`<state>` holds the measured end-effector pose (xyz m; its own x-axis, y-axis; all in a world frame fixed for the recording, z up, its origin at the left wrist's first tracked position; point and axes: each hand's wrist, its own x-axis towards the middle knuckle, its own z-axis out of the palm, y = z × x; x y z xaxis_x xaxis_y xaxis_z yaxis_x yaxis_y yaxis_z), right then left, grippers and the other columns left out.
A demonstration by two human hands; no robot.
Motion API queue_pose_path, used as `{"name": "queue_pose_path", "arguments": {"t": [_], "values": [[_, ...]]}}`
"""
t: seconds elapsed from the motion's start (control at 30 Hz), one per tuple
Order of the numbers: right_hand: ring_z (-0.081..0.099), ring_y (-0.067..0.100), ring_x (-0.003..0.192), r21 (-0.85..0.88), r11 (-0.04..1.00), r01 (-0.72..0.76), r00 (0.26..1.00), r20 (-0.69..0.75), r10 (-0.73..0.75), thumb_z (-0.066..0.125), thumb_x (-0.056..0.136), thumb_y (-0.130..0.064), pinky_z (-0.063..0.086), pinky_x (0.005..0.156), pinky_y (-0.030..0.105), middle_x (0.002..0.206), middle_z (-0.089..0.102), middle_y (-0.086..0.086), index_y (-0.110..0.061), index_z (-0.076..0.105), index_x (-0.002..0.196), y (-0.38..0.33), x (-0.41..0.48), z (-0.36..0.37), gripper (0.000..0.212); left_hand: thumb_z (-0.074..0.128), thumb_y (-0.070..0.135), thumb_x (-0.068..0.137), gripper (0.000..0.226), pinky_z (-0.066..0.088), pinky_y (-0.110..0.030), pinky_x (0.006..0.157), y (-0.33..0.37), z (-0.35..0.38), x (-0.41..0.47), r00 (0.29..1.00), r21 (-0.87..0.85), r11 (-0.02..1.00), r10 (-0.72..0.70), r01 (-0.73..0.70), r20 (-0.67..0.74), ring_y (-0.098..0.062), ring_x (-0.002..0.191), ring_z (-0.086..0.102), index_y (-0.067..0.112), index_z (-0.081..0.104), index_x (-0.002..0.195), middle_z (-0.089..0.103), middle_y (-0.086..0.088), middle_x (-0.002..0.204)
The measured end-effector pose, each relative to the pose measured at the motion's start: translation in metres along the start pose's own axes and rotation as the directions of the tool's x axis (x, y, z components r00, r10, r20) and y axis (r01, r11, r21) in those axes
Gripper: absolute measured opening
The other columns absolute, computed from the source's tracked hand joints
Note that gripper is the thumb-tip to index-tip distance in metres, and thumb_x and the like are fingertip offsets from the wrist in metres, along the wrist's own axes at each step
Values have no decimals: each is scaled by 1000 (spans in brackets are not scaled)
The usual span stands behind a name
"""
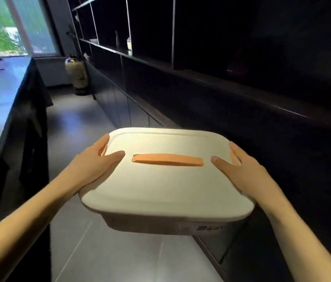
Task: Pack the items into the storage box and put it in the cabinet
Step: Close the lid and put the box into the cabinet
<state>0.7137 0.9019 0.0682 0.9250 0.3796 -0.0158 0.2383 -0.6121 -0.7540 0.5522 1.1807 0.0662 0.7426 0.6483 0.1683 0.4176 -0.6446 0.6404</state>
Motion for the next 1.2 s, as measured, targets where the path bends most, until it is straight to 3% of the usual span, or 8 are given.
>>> {"name": "queue_pose_path", "arguments": {"t": [0.1, 0.27, 0.4, 0.6, 0.7, 0.93, 1.07, 1.2], "values": [[51, 22, 107, -26, 998, 55, 998, 35, -54, 49, 80, -62, 37, 70, 33, 138, 47, 0, -44, 18, 141, -43, 65, 39, 70, 56, 47, 82, 51, 36, -37, 92, -34, -13, 61, 998, -8, 999, -40, 39, -47, -29, 110, 53, 35, 40, 130, 54, -3, 131], [44, 29, 124, -72, 989, 126, 989, 90, -120, 49, 82, -59, 39, 97, 43, 147, 36, 3, -38, 15, 144, -109, 176, 104, 74, 52, 55, 80, 54, 36, -36, 81, -90, -30, 172, 983, 31, 992, -119, 124, -142, -19, 94, 53, 43, 36, 130, 56, -2, 127], [42, 30, 127, -75, 972, 224, 970, 115, -215, 49, 84, -57, 35, 102, 44, 148, 35, 4, -35, 14, 145, -183, 283, 161, 74, 54, 57, 79, 51, 39, -41, 86, -133, -54, 275, 959, -24, 987, -160, 159, -235, -26, 103, 56, 51, 33, 125, 57, -3, 126], [48, 28, 120, -43, 945, 325, 928, 208, -310, 50, 82, -59, 40, 95, 42, 144, 41, 5, -34, 15, 145, -291, 420, 268, 77, 53, 55, 79, 60, 35, -35, 78, -216, -113, 414, 927, -26, 965, -257, 260, -272, -18, 88, 50, 40, 32, 133, 57, -3, 126], [50, 28, 118, -41, 936, 348, 916, 226, -331, 50, 80, -61, 41, 92, 42, 142, 43, 5, -35, 16, 145, -337, 487, 337, 77, 54, 53, 81, 65, 36, -38, 82, -268, -138, 489, 909, -14, 953, -292, 301, -297, -25, 100, 53, 37, 29, 138, 53, -4, 133], [51, 29, 117, -12, 956, 293, 928, 244, -282, 51, 75, -67, 41, 83, 39, 143, 42, 4, -42, 16, 143, -451, 643, 500, 81, 50, 54, 83, 71, 35, -42, 98, -394, -189, 679, 904, 26, 938, -325, 346, -279, -32, 122, 47, 36, 17, 143, 44, -4, 142], [51, 26, 117, 19, 966, 257, 950, 179, -256, 53, 71, -69, 36, 76, 34, 142, 43, -1, -43, 19, 141, -507, 723, 560, 83, 52, 54, 82, 69, 36, -35, 84, -443, -217, 798, 934, -3, 962, -264, 272, -241, -28, 113, 53, 39, 20, 141, 49, -2, 137], [50, 24, 120, 29, 976, 214, 971, 106, -215, 54, 70, -70, 40, 80, 35, 143, 43, -6, -44, 21, 141, -546, 809, 609, 82, 55, 54, 79, 71, 38, -34, 85, -486, -225, 924, 949, -26, 969, -246, 246, -197, -27, 110, 53, 40, 23, 140, 49, -4, 137]]}}
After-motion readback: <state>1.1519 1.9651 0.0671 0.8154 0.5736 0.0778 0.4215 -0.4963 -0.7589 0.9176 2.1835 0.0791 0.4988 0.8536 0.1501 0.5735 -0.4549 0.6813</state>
